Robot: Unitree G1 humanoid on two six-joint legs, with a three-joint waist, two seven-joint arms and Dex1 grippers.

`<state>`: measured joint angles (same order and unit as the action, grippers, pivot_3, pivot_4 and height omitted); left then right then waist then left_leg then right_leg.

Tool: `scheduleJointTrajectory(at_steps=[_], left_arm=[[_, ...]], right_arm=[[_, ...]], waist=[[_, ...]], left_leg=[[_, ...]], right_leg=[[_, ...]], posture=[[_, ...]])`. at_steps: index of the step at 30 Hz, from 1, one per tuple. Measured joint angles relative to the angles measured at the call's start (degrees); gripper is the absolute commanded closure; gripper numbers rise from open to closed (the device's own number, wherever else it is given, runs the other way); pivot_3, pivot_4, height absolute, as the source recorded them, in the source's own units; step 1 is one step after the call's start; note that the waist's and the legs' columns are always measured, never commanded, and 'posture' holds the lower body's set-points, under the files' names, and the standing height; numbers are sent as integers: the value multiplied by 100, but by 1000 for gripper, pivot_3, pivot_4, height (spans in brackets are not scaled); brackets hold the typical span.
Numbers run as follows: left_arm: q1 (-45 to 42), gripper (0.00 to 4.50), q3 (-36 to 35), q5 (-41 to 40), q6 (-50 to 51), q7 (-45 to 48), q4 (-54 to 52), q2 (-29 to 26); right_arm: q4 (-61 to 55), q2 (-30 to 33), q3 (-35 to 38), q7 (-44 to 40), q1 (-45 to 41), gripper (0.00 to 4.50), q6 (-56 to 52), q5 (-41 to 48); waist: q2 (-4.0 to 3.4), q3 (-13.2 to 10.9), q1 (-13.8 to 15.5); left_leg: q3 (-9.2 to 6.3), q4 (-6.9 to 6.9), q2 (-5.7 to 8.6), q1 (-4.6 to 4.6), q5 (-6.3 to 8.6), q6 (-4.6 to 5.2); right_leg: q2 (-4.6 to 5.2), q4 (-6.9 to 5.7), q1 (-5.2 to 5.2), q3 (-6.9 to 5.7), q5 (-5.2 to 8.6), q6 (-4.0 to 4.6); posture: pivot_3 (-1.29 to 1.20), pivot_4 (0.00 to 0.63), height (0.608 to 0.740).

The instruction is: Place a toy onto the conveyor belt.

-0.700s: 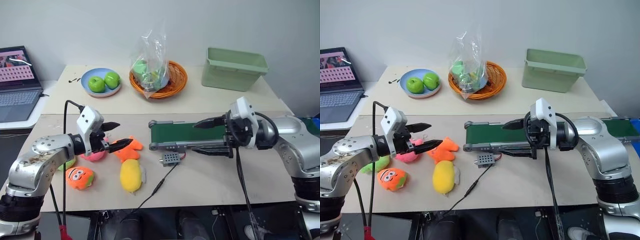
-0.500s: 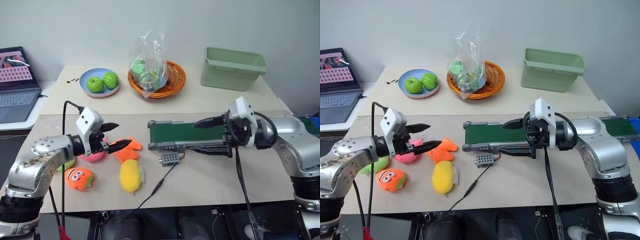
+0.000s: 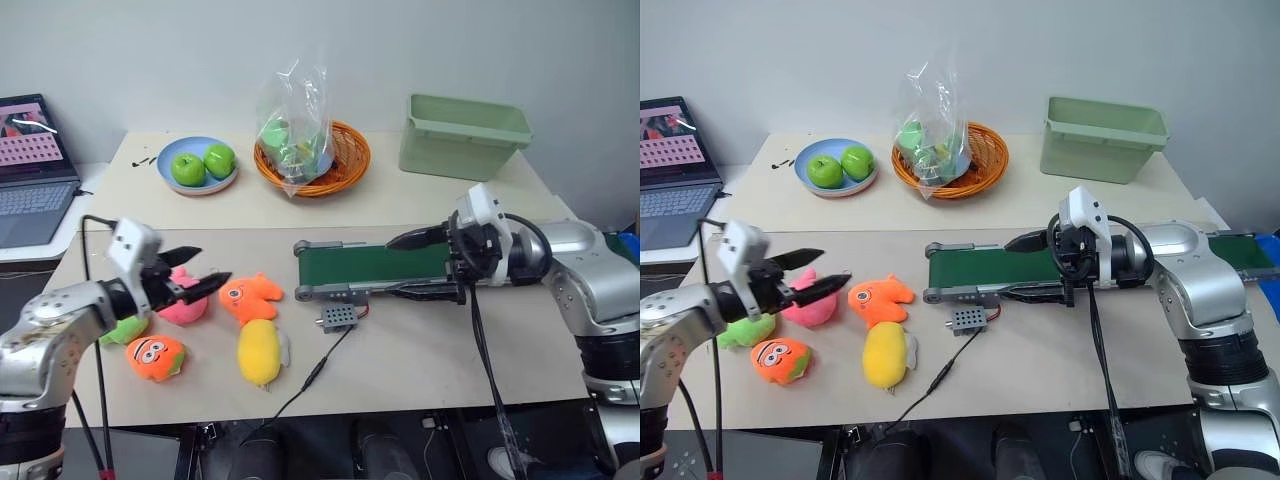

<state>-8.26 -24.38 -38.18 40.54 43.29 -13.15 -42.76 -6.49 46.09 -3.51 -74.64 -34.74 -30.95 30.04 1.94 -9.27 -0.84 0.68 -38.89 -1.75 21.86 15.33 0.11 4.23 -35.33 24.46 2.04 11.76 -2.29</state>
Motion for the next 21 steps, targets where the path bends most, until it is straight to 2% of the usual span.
scheduleJointTrajectory(at_steps=[2,7,13,21], left_arm=[[214,90,-433,123,-267,-305,358,123],[894,90,-913,663,-830,-897,972,476],[1273,90,-970,897,-1058,-1174,1034,619],[1108,90,-1185,1005,-1220,-1599,1431,651]], right_arm=[[133,-71,-84,-77,-129,0,121,-92],[405,-195,-261,-231,-267,0,279,-247],[488,-231,-286,-292,-330,0,311,-303],[485,-231,-286,-316,-333,0,312,-369]], waist=[[-1,1,-14],[0,0,4],[0,0,62],[0,0,23]], left_leg=[[1,3,1,-8,0,0],[1,2,2,-1,1,-1],[-1,1,5,-3,0,-2],[-1,2,4,-4,1,-2]], right_leg=[[0,-1,-4,2,0,1],[6,1,-1,-2,-2,3],[12,-1,-5,-7,-3,6],[10,-2,-5,-8,-4,7]], posture=[[0,150,740],[0,150,740],[0,150,740],[0,150,740]])
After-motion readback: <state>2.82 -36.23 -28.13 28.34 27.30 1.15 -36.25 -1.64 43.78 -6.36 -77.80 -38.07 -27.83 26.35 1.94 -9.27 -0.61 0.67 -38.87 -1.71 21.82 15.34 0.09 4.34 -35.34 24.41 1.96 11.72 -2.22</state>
